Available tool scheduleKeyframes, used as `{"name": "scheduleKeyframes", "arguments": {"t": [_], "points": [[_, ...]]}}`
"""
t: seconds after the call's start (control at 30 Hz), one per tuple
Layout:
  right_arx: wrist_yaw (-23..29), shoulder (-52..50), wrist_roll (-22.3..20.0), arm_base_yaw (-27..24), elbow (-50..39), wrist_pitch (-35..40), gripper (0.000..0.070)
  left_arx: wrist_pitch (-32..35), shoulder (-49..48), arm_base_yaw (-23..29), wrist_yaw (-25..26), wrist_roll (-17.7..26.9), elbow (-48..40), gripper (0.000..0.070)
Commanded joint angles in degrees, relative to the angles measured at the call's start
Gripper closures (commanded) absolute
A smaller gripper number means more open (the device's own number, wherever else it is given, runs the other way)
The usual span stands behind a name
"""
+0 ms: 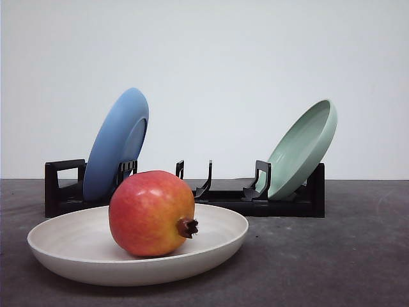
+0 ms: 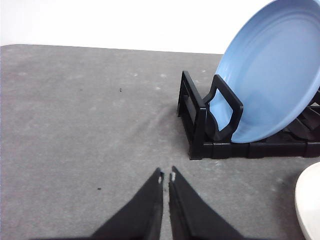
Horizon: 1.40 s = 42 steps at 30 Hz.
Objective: Place pomegranate in white plate
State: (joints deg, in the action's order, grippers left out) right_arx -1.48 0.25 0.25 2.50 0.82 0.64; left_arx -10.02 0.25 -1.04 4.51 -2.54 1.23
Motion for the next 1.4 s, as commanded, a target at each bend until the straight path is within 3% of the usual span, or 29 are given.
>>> {"name": "scheduleKeyframes", "arguments": {"t": [0.0,1.37], "points": [[0.0,-0.04,0.59,-0.07,-0.26,0.61,0.0684,0.85,-0.07,-0.09,0.0,0.56,-0.55,0.07],[0.02,-0.04,0.59,-0.07,-0.26,0.59,0.0684,0.84,-0.07,-0.09,0.0,0.56,-0.55,0.07]]}}
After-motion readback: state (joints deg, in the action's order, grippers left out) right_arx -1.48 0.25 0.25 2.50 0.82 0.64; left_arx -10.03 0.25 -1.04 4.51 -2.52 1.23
